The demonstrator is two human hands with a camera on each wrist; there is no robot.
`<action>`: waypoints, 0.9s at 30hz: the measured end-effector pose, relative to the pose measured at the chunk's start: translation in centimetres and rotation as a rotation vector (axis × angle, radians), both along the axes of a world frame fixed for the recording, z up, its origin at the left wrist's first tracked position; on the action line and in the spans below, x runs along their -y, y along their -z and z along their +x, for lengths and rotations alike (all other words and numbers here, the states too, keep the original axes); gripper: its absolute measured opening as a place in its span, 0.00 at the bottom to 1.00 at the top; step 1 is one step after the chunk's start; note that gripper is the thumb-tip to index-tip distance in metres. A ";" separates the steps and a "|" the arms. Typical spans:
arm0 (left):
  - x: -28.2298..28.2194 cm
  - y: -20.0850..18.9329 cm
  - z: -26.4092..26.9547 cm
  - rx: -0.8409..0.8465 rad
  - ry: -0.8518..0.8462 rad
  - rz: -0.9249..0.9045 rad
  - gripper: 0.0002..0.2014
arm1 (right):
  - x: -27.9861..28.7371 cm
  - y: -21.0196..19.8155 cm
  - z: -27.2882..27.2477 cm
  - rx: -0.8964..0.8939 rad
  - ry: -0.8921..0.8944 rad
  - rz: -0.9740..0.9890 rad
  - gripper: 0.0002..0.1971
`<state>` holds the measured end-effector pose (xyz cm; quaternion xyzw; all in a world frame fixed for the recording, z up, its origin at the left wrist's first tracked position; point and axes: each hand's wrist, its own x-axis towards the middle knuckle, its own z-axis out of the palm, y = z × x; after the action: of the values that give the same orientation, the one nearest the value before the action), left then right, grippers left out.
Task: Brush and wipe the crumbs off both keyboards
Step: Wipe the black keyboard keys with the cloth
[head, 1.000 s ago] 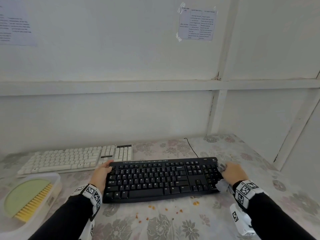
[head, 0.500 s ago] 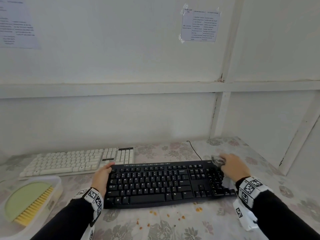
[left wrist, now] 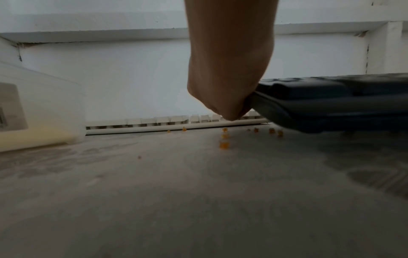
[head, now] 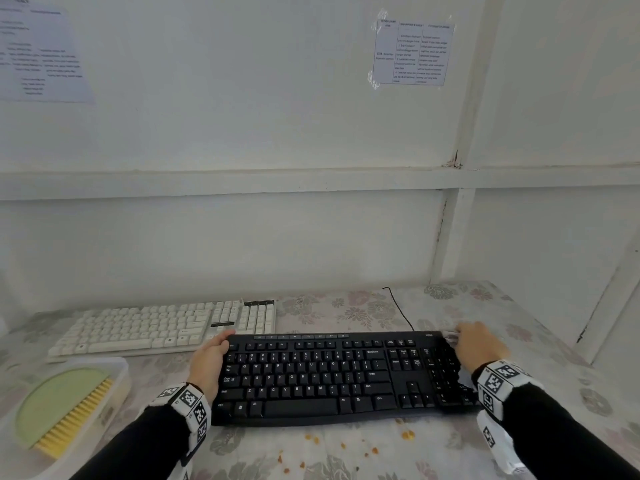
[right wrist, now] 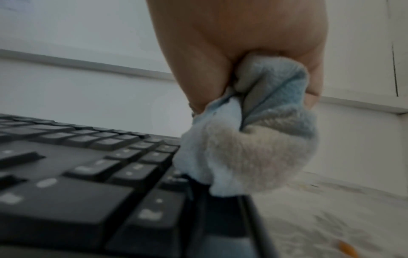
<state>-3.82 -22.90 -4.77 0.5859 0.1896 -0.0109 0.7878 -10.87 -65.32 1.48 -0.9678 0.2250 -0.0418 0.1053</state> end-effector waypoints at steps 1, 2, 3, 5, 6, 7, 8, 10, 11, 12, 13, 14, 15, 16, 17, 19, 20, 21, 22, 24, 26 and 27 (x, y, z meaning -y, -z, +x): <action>0.0 0.0 0.0 0.000 0.001 -0.001 0.18 | 0.0 -0.4 -0.3 -0.035 0.024 -0.030 0.13; 0.0 0.0 0.0 -0.001 0.004 0.000 0.18 | 0.0 -0.7 -0.5 -0.045 0.032 -0.056 0.14; 0.0 0.0 0.1 -0.003 0.006 0.001 0.18 | -0.2 -0.9 -0.4 -0.041 0.015 -0.077 0.13; 0.0 0.0 0.1 -0.005 0.007 0.002 0.18 | -1.4 -1.1 0.0 0.055 -0.090 -0.094 0.12; 0.0 0.0 0.1 -0.005 0.006 0.000 0.18 | -2.3 -1.2 0.3 0.113 -0.163 -0.084 0.12; 0.0 0.0 0.1 -0.002 0.005 -0.001 0.18 | -3.5 -1.3 0.5 0.148 -0.253 -0.076 0.12; 0.1 0.0 0.1 0.001 0.004 -0.001 0.18 | -4.7 -1.2 0.9 0.147 -0.346 -0.074 0.14; 0.1 0.0 0.2 0.004 0.002 0.000 0.18 | -7.1 -0.7 1.4 0.135 -0.515 -0.082 0.15; 0.1 0.0 0.1 0.004 0.001 -0.002 0.18 | -8.1 -0.5 1.5 0.128 -0.573 -0.093 0.15; 0.1 0.1 0.1 0.005 0.002 -0.002 0.18 | -8.7 0.1 1.6 0.112 -0.603 -0.089 0.16; 0.1 0.1 0.1 0.007 0.002 -0.003 0.18 | -9.1 0.6 1.6 0.104 -0.615 -0.076 0.16; 0.1 0.1 0.1 0.009 0.004 -0.003 0.18 | -9.1 1.0 1.6 0.086 -0.601 -0.050 0.16; 0.1 0.1 0.1 0.015 0.003 -0.002 0.18 | -9.0 1.1 1.5 0.082 -0.574 -0.019 0.16; 0.1 0.0 0.1 0.018 0.000 0.007 0.18 | -8.6 1.2 1.5 0.078 -0.538 -0.003 0.16; 0.1 0.0 0.1 0.023 -0.007 0.019 0.18 | -8.3 1.1 1.5 0.075 -0.505 -0.014 0.16; 0.1 0.2 0.2 0.036 -0.012 0.040 0.19 | -7.5 0.9 1.5 0.050 -0.454 -0.048 0.14; 0.0 0.2 0.2 0.040 -0.009 0.048 0.19 | -7.1 0.8 1.5 0.039 -0.430 -0.057 0.14; 0.0 0.4 0.2 0.046 -0.007 0.055 0.19 | -6.6 0.6 1.3 0.033 -0.403 -0.081 0.13; -0.1 0.4 0.3 0.051 -0.008 0.064 0.19 | -6.1 0.5 1.2 0.032 -0.373 -0.099 0.12; -0.1 0.6 0.4 0.055 -0.009 0.074 0.19 | -4.9 0.6 0.6 0.040 -0.307 -0.111 0.12; -0.2 0.7 0.5 0.057 -0.004 0.081 0.19 | -3.5 0.8 0.0 0.050 -0.238 -0.089 0.13; -0.2 0.7 0.5 0.062 -0.005 0.085 0.20 | -2.8 0.9 -0.3 0.054 -0.205 -0.076 0.14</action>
<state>-3.28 -22.73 -5.47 0.6183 0.1669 0.0174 0.7678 -11.16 -62.48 0.56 -0.9875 0.1200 -0.0657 0.0781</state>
